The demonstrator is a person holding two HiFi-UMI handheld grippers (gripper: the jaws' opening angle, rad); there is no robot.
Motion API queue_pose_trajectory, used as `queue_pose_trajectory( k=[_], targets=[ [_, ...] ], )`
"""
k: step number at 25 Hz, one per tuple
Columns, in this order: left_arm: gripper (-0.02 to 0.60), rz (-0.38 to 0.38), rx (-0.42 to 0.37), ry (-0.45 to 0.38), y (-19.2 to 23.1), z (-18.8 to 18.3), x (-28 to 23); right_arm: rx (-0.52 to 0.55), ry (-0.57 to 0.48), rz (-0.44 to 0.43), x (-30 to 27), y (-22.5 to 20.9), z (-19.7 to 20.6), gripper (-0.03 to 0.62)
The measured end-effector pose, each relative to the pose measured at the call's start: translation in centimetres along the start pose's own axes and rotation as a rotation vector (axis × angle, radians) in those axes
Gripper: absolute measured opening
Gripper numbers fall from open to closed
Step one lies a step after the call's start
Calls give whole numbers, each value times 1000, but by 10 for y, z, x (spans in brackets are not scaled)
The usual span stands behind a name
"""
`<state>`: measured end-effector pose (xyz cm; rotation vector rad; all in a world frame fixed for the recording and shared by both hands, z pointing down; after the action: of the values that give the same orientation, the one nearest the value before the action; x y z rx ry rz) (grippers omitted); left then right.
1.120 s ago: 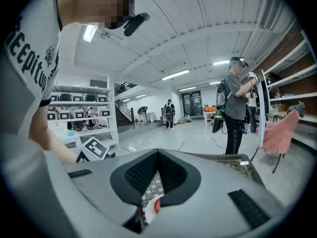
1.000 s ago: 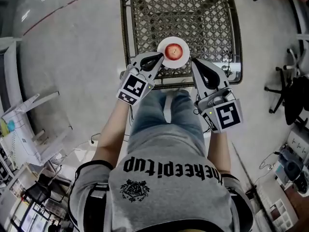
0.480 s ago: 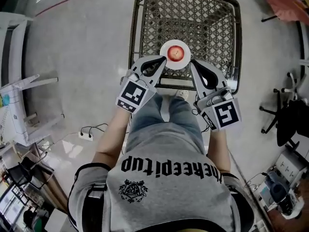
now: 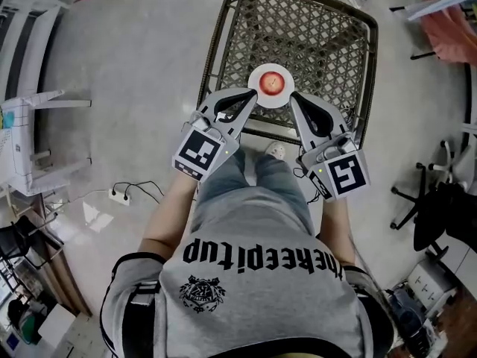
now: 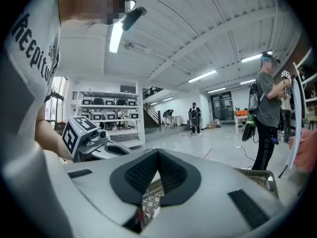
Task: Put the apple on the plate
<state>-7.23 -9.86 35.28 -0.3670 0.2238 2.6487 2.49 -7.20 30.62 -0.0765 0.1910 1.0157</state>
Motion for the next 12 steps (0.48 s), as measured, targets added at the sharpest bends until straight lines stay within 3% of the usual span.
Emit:
queue_pose_trajectory(
  k=[9,12],
  targets=[
    [15,-85,51,-39,-17,-14,8,41,-17,-109,6,0,-7,-2],
    [15,-104,28,-63,-24,-17,9,50,-20,-137,10,0,-7,-2]
  ],
)
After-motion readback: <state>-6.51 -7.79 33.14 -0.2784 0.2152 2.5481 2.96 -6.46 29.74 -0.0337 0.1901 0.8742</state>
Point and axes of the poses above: the fingertips, and each gripper's own axes: x backward along the fingers, y to its left, z out of its underside, the point moved 3 cm from there along x, backward along the fingers, and after that the axes turned 5 degrees about x, right-handed, at the moved point
